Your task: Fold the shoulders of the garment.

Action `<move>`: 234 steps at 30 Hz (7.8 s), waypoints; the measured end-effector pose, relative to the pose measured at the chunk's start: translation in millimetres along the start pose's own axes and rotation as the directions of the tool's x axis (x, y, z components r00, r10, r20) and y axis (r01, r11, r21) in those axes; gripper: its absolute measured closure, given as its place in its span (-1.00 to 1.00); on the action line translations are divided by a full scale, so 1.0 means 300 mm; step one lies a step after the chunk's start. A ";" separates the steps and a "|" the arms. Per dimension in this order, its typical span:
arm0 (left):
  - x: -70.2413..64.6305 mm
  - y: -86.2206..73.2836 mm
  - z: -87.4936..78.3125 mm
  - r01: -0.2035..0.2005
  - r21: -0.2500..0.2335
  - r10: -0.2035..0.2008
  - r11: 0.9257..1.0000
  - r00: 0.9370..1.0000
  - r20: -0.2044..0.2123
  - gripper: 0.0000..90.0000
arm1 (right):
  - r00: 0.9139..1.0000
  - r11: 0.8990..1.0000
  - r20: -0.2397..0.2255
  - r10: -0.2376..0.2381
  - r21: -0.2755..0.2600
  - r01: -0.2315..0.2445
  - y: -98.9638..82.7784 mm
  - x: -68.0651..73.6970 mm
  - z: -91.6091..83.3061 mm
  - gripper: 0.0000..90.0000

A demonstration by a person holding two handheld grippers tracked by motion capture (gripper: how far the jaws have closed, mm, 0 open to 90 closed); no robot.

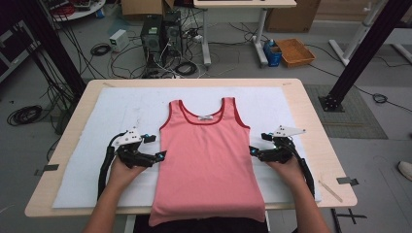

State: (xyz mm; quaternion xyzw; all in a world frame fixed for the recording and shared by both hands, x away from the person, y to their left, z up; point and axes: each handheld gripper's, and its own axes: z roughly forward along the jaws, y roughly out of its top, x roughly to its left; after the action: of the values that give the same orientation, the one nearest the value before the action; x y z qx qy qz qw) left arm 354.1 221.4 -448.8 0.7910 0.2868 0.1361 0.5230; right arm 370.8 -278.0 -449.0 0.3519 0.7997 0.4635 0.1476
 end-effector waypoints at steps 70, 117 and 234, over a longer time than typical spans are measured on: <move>0.013 -0.001 -0.004 0.059 -0.014 -0.060 0.998 0.998 -0.033 -0.59 | 0.999 1.000 0.039 -0.010 0.028 0.009 0.250 -0.015 0.020 -0.60; 0.012 -0.001 -0.002 0.051 -0.007 -0.051 0.999 0.998 -0.029 -0.59 | 0.967 0.951 0.188 0.173 0.223 -0.214 0.443 -0.195 0.549 -0.60; -0.001 0.003 0.007 0.035 0.020 -0.034 0.999 0.997 -0.068 -0.59 | 0.980 0.980 -0.034 -0.196 0.030 0.197 0.094 0.295 0.057 0.49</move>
State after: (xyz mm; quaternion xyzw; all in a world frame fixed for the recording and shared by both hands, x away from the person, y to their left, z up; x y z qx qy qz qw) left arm 355.1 219.5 -448.9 0.7864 0.3195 0.1509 0.5067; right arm 329.6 -196.1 -426.1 0.2665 0.8403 0.4386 0.1745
